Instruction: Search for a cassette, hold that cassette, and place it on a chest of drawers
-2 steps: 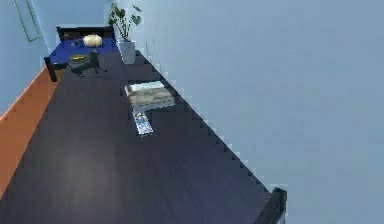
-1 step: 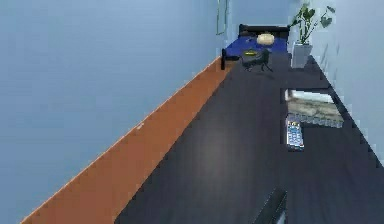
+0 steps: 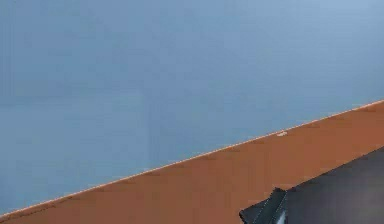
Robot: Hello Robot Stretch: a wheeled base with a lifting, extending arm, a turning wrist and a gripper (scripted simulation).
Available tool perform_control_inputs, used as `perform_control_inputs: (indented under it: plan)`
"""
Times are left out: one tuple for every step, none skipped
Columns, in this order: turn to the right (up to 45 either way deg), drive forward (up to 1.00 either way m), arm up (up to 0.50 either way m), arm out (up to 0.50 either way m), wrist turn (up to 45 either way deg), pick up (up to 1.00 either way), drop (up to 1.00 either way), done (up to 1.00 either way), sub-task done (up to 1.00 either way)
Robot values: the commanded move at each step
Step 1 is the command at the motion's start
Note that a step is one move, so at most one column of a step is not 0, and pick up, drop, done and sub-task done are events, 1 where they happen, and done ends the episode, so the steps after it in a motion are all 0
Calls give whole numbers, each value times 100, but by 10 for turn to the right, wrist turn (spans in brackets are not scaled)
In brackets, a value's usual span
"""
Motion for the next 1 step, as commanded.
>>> perform_control_inputs:
  plan:
    - [-180, 0, 0, 0, 0, 0, 0, 0, 0]
